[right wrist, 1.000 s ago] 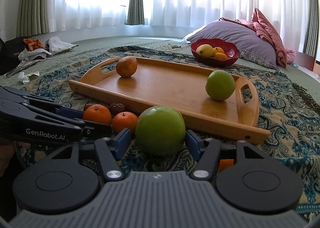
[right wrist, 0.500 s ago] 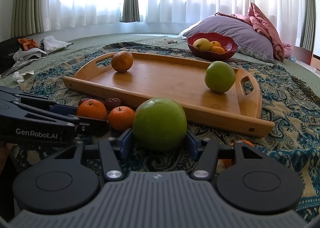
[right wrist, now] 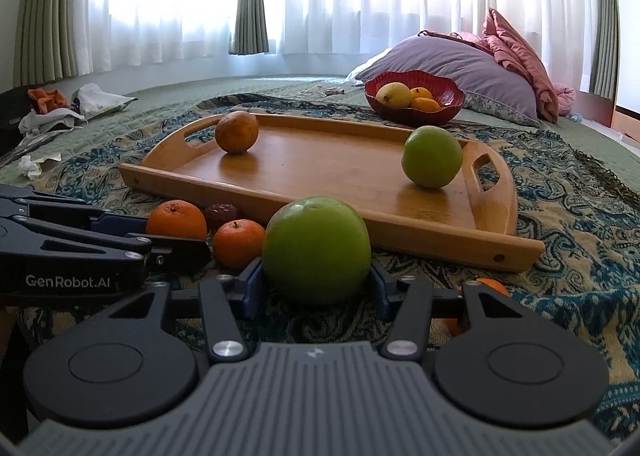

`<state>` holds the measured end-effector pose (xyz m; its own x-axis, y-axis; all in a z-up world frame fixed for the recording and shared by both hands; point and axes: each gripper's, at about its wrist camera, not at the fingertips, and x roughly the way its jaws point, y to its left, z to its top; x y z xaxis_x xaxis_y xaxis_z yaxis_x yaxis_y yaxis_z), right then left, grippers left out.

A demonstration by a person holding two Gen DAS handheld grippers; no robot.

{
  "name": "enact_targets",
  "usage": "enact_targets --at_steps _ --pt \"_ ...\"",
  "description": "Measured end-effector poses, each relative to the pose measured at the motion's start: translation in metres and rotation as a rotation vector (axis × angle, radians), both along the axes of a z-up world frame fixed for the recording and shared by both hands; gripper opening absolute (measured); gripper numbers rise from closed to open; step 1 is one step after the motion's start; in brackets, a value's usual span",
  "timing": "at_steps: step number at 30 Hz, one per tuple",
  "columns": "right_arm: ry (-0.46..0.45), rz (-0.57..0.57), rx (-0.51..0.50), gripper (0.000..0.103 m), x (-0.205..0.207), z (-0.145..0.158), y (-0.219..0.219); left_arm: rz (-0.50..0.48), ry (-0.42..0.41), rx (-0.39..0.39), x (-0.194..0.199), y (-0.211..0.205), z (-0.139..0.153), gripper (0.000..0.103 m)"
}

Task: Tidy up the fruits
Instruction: 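Grasp an orange with left gripper while right gripper grasps the second green fruit, then lower the orange beside the grapefruit while right tool sets green fruit beside the other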

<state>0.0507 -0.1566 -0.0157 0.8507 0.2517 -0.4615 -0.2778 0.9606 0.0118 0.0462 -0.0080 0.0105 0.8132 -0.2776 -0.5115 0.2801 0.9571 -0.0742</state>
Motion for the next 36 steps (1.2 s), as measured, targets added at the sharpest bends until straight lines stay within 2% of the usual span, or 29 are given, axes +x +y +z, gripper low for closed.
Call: enact_targets --at_steps 9,26,36 --pt "-0.029 -0.019 0.035 0.056 -0.005 0.008 -0.003 0.038 -0.038 -0.015 0.006 0.011 0.017 0.037" --pt "-0.065 -0.048 0.062 0.054 -0.005 0.023 -0.006 0.093 -0.024 -0.042 0.018 0.027 0.021 0.037" --pt "-0.105 -0.099 0.093 0.054 0.008 0.041 -0.019 0.114 -0.003 -0.058 0.044 0.037 0.028 0.037"
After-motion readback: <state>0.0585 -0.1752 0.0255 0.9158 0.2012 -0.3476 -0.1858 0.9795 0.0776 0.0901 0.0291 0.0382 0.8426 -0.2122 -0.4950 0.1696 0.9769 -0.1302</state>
